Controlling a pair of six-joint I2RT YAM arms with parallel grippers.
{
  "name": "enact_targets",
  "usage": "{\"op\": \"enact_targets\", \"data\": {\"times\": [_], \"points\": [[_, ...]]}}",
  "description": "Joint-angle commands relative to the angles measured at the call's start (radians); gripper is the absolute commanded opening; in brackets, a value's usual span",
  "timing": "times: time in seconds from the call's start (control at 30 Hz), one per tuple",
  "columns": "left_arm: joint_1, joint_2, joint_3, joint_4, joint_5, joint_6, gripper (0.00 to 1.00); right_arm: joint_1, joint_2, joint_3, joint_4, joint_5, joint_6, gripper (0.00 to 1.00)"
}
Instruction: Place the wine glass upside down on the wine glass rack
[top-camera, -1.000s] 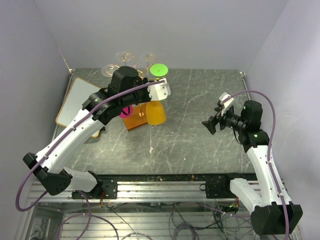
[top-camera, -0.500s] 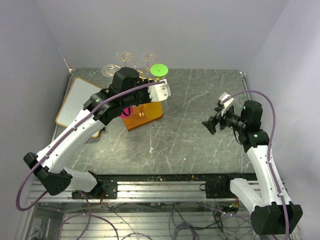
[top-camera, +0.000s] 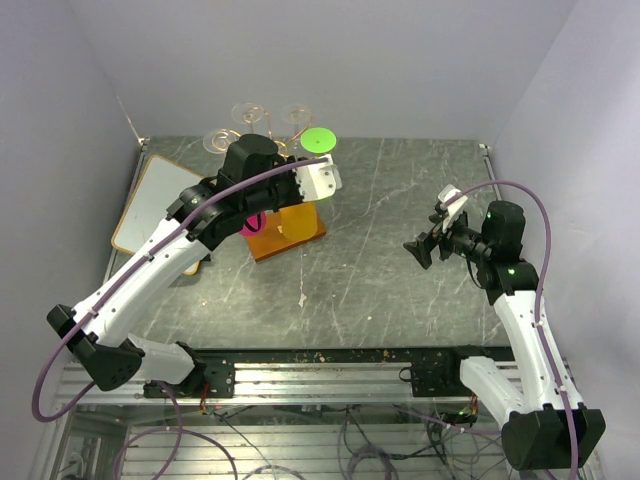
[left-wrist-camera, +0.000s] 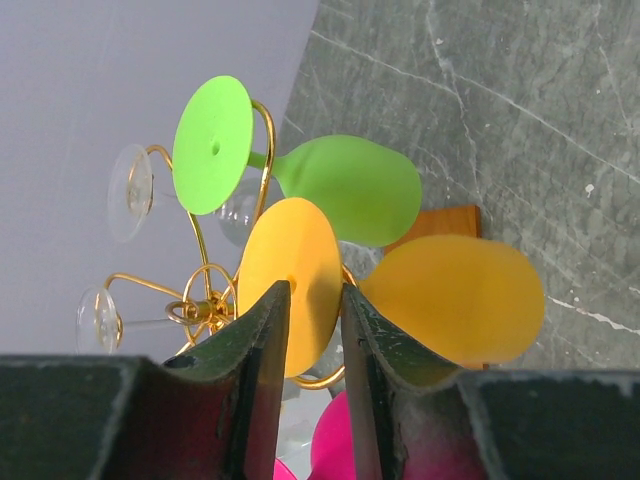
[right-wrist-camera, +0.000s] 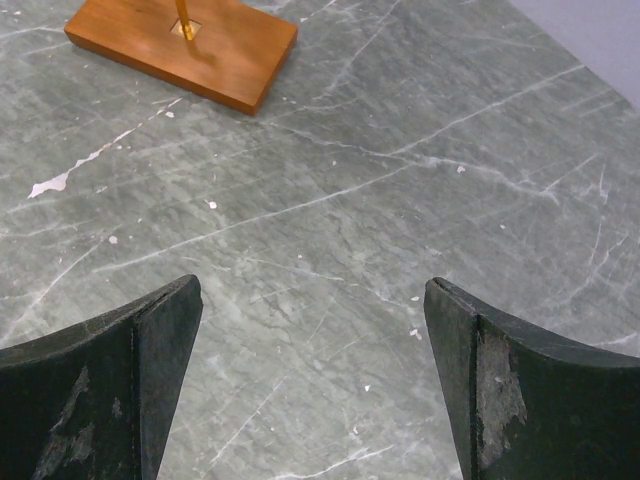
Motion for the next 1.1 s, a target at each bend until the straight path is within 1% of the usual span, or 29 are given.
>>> {"op": "enact_targets", "data": {"times": [0.0, 0.2, 0.5, 0.8, 0.87, 0.97, 1.0, 1.07], "points": [[-0.007, -0.019, 0.005, 0.004, 0.071, -0.031, 0.39, -0.007, -0.009, -0.015, 0.012, -0.004, -0.006, 0.93], [-0.007, -0.018, 0.014, -0.014, 0.117, -0.053, 0.42, -0.007, -0.009, -0.015, 0.012, -0.003, -0.007, 0.93], [-0.007, -0.020, 0.020, -0.020, 0.141, -0.076, 0.53, -0.007, -0.011, -0.017, 0.012, -0.004, -0.007, 0.93], [-0.006, -0.038, 0.019, -0.068, 0.231, -0.072, 0.74, -0.007, -0.009, -0.019, 0.015, 0.002, -0.004, 0.93], [-0.005, -0.047, 0.020, -0.077, 0.243, -0.068, 0.80, -0.007, -0.010, -0.018, 0.018, 0.009, -0.001, 0.93], [0.002, -0.065, 0.027, -0.087, 0.256, -0.075, 0.84, -0.007, -0.009, -0.018, 0.023, 0.020, 0.006, 0.93], [0.006, -0.072, 0.029, -0.090, 0.266, -0.079, 0.89, -0.007, -0.007, -0.019, 0.025, 0.025, 0.008, 0.94], [0.022, -0.087, 0.032, -0.099, 0.294, -0.087, 0.93, -0.007, -0.006, -0.020, 0.031, 0.036, 0.012, 0.94]]}}
